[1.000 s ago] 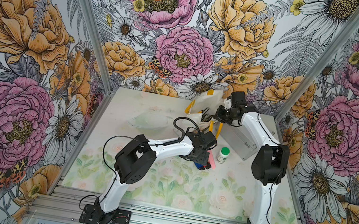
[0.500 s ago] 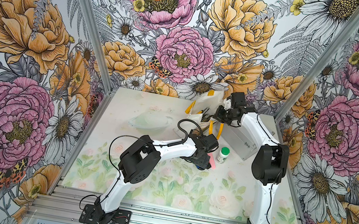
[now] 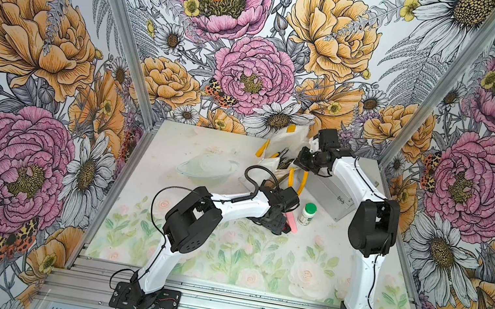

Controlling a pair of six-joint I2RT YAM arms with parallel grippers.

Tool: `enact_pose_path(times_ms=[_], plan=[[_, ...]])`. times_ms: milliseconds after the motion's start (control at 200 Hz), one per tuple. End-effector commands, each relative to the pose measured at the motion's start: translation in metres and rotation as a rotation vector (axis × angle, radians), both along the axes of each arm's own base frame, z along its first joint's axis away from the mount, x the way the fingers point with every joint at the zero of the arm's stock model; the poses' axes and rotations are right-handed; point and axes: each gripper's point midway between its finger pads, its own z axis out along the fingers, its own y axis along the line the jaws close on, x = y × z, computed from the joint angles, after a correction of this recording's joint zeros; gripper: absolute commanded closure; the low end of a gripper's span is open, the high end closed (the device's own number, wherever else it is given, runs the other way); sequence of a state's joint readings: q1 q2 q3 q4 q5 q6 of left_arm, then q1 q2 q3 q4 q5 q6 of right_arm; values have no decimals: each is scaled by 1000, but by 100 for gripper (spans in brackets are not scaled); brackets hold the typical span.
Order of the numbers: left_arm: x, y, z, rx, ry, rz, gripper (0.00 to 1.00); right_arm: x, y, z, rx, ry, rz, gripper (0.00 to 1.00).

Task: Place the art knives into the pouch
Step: Adjust the utility knife at the center of the board.

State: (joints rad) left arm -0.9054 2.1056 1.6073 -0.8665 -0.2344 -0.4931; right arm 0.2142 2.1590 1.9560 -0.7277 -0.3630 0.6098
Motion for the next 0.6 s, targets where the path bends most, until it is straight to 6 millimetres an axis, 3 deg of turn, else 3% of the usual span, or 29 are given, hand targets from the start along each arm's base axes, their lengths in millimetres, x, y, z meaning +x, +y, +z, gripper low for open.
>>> enact_pose_path(times_ms=[0,340,595], plan=[[4,28,1,104,-30,-3,4,14,-24,13,-44,-71,-75,100],[3,77,23,240,-109,26,5,14,-23,12,-41,-70,-77,100],[6,75,67,138,-189,77,4,13,-21,14,-40,-70,-74,100]])
